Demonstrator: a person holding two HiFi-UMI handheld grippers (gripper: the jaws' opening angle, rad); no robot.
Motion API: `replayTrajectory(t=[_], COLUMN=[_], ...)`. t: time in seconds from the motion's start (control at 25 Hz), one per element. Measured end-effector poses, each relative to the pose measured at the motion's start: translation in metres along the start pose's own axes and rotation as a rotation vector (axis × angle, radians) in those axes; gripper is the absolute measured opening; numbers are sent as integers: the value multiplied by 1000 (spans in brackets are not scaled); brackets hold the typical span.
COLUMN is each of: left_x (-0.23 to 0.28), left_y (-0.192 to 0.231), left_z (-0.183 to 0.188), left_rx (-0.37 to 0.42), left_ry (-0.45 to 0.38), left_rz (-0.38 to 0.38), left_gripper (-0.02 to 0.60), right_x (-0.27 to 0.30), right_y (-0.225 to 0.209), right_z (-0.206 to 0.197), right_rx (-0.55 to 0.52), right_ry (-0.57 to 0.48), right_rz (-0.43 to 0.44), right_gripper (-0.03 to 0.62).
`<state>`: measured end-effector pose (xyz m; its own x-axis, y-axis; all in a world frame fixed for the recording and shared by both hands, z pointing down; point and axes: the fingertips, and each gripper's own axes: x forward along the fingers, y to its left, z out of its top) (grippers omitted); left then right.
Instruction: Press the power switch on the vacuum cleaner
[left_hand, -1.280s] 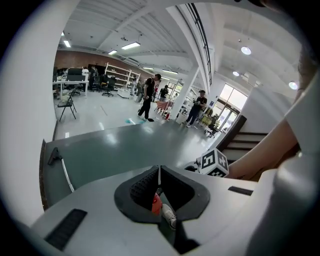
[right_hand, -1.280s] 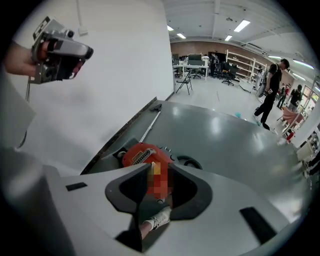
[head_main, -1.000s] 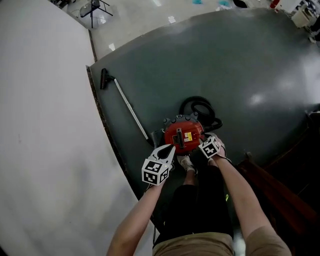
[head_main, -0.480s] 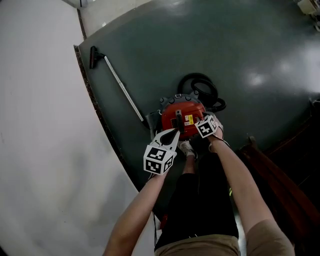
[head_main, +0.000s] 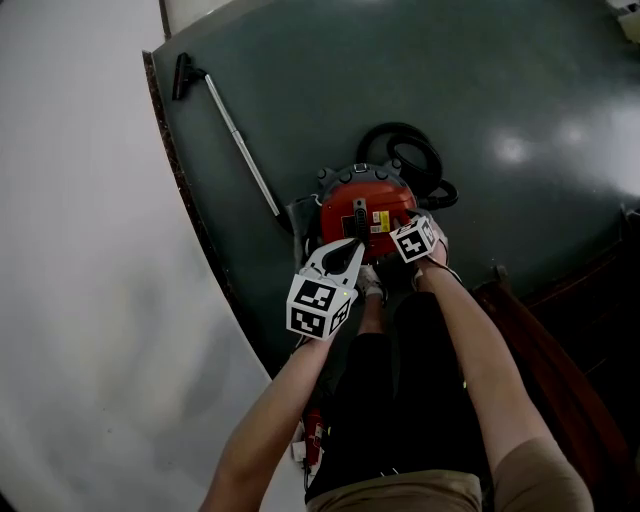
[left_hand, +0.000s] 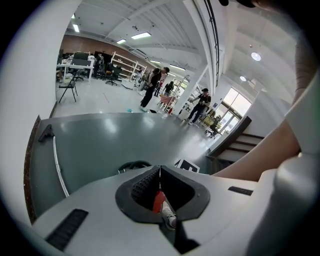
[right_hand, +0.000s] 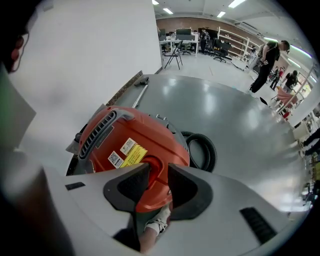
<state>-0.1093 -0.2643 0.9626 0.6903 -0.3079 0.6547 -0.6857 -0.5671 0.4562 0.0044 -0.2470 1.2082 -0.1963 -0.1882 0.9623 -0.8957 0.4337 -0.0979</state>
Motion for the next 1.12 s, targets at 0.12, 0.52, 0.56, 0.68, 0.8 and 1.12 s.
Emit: replayTrajectory(t=[0.12, 0.52, 0.56, 0.68, 0.8, 1.12], left_x=[0, -1, 0, 2, -2, -72], left_y=[1, 9, 8, 5, 4, -36], left_z=[-6, -9, -8, -5, 1, 62], left_rx=[-19, -40, -39, -26, -13, -55], left_ry=[-7, -2, -2, 0, -3, -91], left_rz=[7, 29, 29, 30, 35, 46], left_gripper=[5, 5, 5, 5, 5, 5], right_x=[2, 10, 13, 7, -7, -186], right_y=[1, -9, -11, -22, -21, 2], right_z=[-2, -8, -5, -6, 1, 61], right_rx=[35, 182, 179, 222, 238, 269], right_ry=[-11, 107, 98, 157, 126, -332], right_rz=[-1, 24, 30, 5, -3, 75], right_gripper=[121, 126, 126, 126, 103, 83])
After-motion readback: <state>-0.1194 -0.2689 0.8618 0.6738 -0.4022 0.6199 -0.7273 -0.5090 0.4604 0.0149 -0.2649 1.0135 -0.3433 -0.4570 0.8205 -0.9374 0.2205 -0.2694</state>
